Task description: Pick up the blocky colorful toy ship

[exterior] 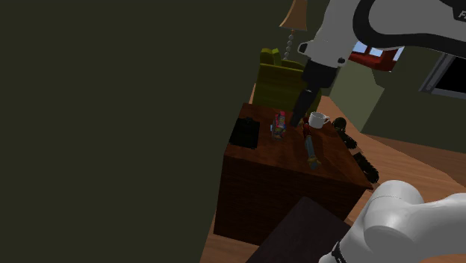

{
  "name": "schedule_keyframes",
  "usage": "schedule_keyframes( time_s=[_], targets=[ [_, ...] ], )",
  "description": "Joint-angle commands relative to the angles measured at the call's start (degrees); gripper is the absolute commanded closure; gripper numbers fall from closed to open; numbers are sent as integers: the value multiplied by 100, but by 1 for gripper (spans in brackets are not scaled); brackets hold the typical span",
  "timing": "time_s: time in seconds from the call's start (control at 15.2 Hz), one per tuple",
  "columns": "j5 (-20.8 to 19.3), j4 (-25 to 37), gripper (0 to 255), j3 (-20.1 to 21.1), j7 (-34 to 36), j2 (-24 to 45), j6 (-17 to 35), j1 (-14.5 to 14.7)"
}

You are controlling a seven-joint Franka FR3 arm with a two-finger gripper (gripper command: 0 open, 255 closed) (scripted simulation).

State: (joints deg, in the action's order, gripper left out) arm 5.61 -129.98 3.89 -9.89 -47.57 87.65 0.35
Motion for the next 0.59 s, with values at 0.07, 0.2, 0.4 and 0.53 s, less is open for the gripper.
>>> schedule_keyframes(
  time_s=[0.07, 0.2, 0.4, 0.53],
  targets=[
    [-81, -42, 0, -133, -180, 32, 66, -18],
    [-241, -102, 0, -399, -537, 123, 204, -53],
    [-466, -131, 0, -800, -1065, 324, 423, -99],
    [-600, -110, 0, -1065, -1415, 500, 575, -126]
  ],
)
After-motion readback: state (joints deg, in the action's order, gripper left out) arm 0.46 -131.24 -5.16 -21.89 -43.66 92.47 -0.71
